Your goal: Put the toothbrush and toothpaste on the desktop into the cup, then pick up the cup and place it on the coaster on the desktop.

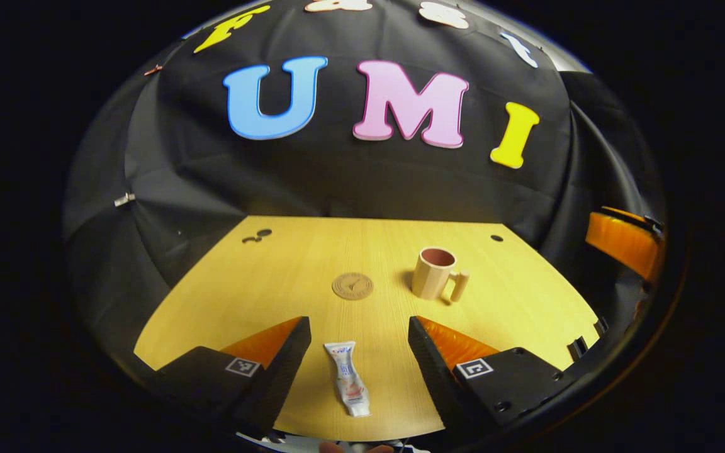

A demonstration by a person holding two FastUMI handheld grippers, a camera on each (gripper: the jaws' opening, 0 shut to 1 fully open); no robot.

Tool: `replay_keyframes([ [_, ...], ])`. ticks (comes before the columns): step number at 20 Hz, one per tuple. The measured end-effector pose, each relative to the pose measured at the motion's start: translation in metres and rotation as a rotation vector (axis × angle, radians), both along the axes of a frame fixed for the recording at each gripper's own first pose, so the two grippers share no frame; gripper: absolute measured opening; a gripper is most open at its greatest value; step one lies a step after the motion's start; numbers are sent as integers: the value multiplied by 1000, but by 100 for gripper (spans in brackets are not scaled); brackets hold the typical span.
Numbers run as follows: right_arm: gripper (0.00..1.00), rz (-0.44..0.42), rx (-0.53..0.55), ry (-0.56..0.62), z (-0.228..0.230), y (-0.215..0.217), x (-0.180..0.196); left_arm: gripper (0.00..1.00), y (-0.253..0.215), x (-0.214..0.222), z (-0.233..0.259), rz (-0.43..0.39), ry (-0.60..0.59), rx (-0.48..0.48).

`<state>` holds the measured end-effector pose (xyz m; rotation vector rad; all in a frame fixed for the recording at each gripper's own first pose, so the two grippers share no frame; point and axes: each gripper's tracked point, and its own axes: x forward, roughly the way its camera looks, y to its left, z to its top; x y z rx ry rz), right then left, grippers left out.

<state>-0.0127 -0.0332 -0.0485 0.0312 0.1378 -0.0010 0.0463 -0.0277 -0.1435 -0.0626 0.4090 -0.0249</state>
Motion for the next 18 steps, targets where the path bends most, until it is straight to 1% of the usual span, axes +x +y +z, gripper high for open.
replay_keyframes([
  [2,97,-5,1,29,-10,-8,0,97,1,11,-32,6,67,0],
  [4,97,-9,8,54,-18,-15,2,97,7,21,-57,31,123,11],
  [7,97,-19,17,79,-25,-26,5,97,16,29,-91,56,201,49],
  [9,97,-22,13,93,-32,-31,7,97,19,33,-112,53,260,70],
  [11,97,-17,19,104,-37,-35,10,96,18,35,-130,54,315,66],
  [12,97,-16,23,112,-40,-37,12,93,17,37,-136,61,333,59],
  [14,97,-19,35,126,-45,-41,16,92,18,37,-147,76,366,56],
  [18,97,-21,57,151,-53,-46,20,90,18,39,-158,90,399,67],
])
